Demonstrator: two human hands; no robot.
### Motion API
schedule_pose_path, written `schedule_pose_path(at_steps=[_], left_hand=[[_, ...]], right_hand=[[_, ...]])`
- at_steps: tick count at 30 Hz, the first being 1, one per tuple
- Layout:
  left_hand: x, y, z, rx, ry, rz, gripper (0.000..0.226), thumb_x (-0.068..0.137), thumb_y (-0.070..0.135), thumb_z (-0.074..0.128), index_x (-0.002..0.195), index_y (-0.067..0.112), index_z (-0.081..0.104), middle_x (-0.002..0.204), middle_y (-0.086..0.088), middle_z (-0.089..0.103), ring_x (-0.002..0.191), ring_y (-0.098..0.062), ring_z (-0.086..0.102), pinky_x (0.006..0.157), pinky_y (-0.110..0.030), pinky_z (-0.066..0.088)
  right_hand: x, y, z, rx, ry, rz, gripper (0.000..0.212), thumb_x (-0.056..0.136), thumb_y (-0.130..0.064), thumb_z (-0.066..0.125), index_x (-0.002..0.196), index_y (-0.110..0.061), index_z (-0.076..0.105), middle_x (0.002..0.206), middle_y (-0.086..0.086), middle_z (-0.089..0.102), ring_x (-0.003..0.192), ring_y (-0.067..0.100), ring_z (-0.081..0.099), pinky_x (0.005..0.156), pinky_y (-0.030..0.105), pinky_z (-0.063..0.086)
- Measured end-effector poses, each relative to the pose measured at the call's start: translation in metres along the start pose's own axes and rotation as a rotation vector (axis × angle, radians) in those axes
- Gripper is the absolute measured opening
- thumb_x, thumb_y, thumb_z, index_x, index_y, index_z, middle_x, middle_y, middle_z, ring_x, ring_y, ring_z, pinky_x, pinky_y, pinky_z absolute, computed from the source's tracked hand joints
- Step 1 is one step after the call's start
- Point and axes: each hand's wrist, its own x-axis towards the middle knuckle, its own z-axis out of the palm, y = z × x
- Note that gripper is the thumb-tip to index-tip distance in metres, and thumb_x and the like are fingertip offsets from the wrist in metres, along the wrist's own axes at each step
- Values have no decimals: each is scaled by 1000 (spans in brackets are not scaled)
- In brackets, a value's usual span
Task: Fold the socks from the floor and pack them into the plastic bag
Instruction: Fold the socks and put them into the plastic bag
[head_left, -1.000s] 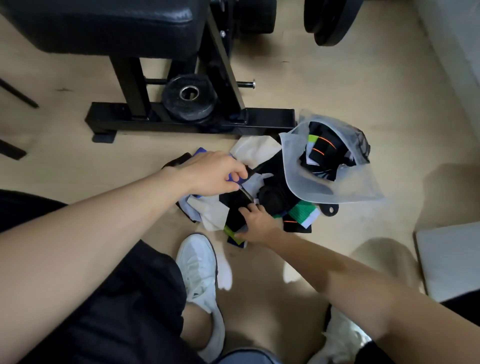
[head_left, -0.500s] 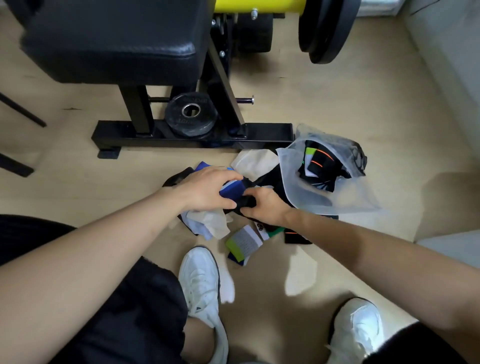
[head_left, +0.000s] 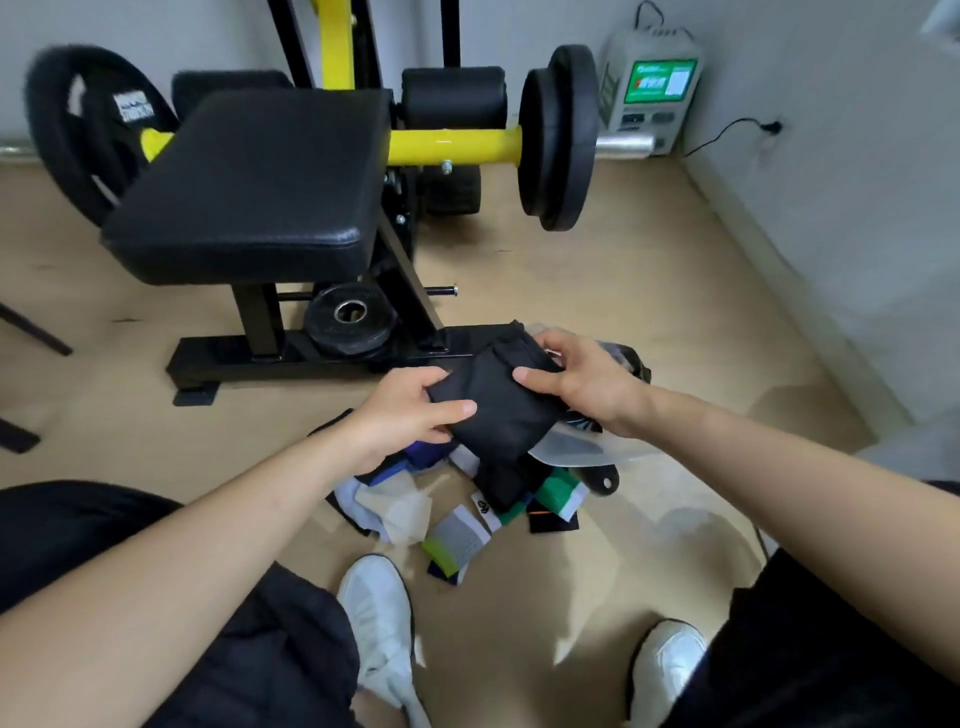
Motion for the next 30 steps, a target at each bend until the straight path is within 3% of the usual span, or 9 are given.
schedule_pose_path(at_steps=[4, 7, 10, 17, 21, 23, 26, 28, 30], left_hand=[[-17, 28, 8, -265, 194, 8, 19, 95, 18, 69, 112, 9, 71, 102, -3, 79, 98, -19, 74, 82, -33, 62], [-24, 46, 16, -346, 178, 20, 24, 99, 23, 63, 121, 13, 67, 114, -3, 76, 108, -21, 72, 93, -44, 59], [-30, 56, 26, -337, 107, 81, 31, 98, 9, 64, 128, 16, 62, 117, 0, 75, 107, -16, 72, 84, -35, 62], [-32, 77, 35, -274, 197, 180, 30, 96, 4, 65, 124, 14, 66, 108, 2, 78, 98, -12, 74, 74, -23, 59], [-33, 77, 33, -240, 182, 181, 28, 96, 6, 65, 123, 13, 66, 110, 0, 77, 103, -16, 73, 84, -32, 62], [-31, 77, 34, -173, 268, 202, 26, 94, 8, 68, 119, 15, 66, 106, -1, 76, 99, -17, 73, 81, -25, 61], [-29, 68, 38, 28, 519, 265, 32, 85, 17, 80, 112, 22, 63, 103, 4, 68, 87, -7, 68, 72, -15, 55], [-29, 60, 44, -7, 460, 280, 31, 82, 28, 81, 109, 24, 65, 101, 3, 71, 90, -10, 68, 79, -25, 57], [-31, 60, 56, -144, 203, 231, 38, 82, 37, 76, 116, 22, 67, 107, 0, 75, 103, -16, 70, 84, -33, 58]], right_hand=[[-25, -19, 1, 96, 77, 9, 24, 95, -8, 64, 116, 4, 63, 101, 14, 72, 80, 16, 71, 66, 21, 56], [-38, -26, 3, 187, 150, 15, 23, 95, -8, 64, 116, 0, 66, 97, 11, 73, 74, 11, 72, 61, 20, 55], [-45, -35, 2, 274, 204, 5, 21, 94, -10, 65, 113, 0, 65, 95, 12, 74, 75, 17, 73, 59, 24, 56], [-59, -35, -19, 355, 185, -59, 29, 89, -7, 70, 117, -6, 62, 100, 13, 73, 84, 25, 70, 77, 38, 54], [-67, -32, -27, 377, 248, -131, 24, 89, -1, 68, 112, 0, 62, 75, 5, 70, 59, 14, 64, 57, 25, 48], [-69, -33, -30, 414, 285, -146, 15, 92, -1, 64, 107, 1, 62, 67, 1, 70, 52, 9, 61, 49, 18, 44], [-72, -31, -30, 401, 284, -143, 3, 92, -4, 65, 95, -4, 65, 72, 6, 71, 57, 12, 62, 54, 21, 47], [-72, -29, -26, 377, 289, -137, 4, 91, -7, 67, 94, -4, 67, 80, 14, 70, 63, 20, 62, 61, 29, 47], [-71, -27, -20, 354, 280, -133, 4, 91, -9, 68, 93, -6, 68, 83, 17, 69, 67, 23, 62, 63, 31, 47]])
